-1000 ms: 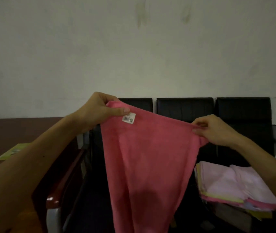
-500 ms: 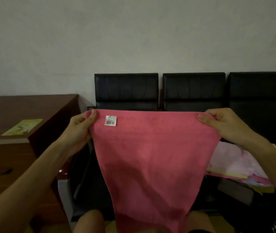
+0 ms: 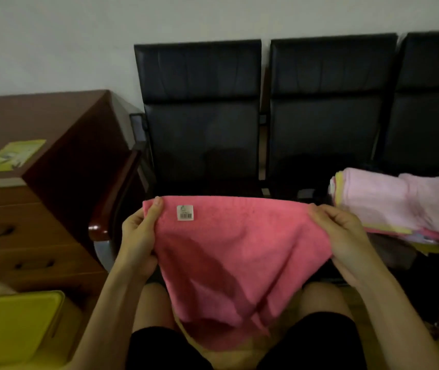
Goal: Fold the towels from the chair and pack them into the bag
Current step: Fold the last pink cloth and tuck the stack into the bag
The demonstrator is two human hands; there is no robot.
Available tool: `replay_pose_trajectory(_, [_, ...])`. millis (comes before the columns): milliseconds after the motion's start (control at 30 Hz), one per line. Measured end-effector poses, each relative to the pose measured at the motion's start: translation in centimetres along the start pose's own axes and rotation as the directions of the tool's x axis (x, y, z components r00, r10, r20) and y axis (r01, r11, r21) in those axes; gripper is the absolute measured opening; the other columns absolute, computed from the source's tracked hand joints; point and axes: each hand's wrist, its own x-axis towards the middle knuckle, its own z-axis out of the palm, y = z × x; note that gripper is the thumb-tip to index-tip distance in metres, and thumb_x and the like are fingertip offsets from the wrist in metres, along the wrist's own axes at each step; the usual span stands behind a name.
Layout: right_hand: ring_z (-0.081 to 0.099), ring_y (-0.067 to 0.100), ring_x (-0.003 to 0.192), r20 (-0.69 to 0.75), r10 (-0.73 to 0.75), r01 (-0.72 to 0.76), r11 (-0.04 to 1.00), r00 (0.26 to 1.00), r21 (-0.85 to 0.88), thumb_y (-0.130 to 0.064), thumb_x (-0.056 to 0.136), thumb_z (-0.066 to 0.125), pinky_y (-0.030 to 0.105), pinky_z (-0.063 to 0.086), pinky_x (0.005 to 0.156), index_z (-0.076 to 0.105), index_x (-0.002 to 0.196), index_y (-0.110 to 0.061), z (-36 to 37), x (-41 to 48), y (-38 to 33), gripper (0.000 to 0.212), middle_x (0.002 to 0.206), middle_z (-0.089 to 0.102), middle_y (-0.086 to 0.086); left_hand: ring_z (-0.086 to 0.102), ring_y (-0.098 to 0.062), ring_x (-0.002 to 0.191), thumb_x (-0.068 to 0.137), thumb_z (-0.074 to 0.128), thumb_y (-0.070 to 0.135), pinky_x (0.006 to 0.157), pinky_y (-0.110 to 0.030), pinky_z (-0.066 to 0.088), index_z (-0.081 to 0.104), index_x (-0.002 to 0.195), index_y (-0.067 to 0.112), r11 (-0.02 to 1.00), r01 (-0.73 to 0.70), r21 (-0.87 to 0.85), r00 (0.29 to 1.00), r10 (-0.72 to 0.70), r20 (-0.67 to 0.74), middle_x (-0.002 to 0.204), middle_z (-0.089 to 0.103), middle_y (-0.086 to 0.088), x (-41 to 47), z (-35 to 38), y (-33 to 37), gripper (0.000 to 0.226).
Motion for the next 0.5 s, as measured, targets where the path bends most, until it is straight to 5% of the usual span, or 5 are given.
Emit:
replay_pose_trajectory(67, [0.048, 0.016, 0.072, -0.005, 0.047, -0.047, 0.999, 0.999, 0.027, -0.05, 0.073, 0.07, 0.026, 0.037, 0.058, 0.064, 0.073, -0.005, 0.9, -0.7, 0.9, 0.046, 0.075, 0.053, 0.01, 0.072, -0.021, 0.072, 0.095, 0.061, 0.033, 0.066, -0.034, 0.062, 0.072, 0.088, 0.01, 1.0, 0.008, 0.0, 1.0, -0.008, -0.022, 0.08, 0.075, -0.011, -0.6, 0.1, -1.1, 0.026])
replay_pose_trajectory(167, [0.047, 0.018, 0.064, 0.005, 0.114, -0.114, 0.992, 0.994, 0.059, -0.032, 0.088, 0.064, 0.027, 0.034, 0.055, 0.069, 0.07, -0.015, 2.0, -1.4, 1.7, 0.025, 0.07, 0.052, 0.01, 0.069, -0.023, 0.07, 0.086, 0.065, 0.038, 0.065, -0.036, 0.061, 0.073, 0.081, 0.009, 1.0, -0.01, 0.007, 0.999, 0.01, -0.037, 0.081, 0.072, -0.018, -1.5, 0.5, -2.3, 0.03])
replay_pose_trajectory(300, [0.046, 0.011, 0.045, 0.039, 0.15, -0.15, 0.989, 0.988, -0.008, -0.023, 0.094, 0.06, 0.02, 0.034, 0.038, 0.068, 0.071, -0.014, 3.4, -1.8, 1.8, 0.026, 0.053, 0.05, 0.001, 0.073, -0.03, 0.077, 0.084, 0.064, 0.038, 0.065, -0.037, 0.06, 0.076, 0.085, 0.013, 0.998, -0.014, 0.06, 1.0, 0.014, 0.007, 0.086, 0.075, -0.019, -2.6, 1.6, -3.3, 0.028])
replay_pose_trajectory(500, [0.052, 0.016, 0.041, 0.107, 0.177, -0.175, 0.984, 0.978, -0.025, -0.036, 0.082, 0.062, 0.023, 0.038, 0.035, 0.072, 0.074, -0.017, 5.0, -2.2, 1.4, 0.023, 0.054, 0.057, 0.003, 0.074, -0.029, 0.082, 0.085, 0.062, 0.036, 0.071, -0.041, 0.062, 0.077, 0.084, 0.016, 0.988, -0.078, 0.135, 0.994, 0.067, 0.09, 0.085, 0.076, -0.012, -3.4, 2.8, -3.9, 0.024])
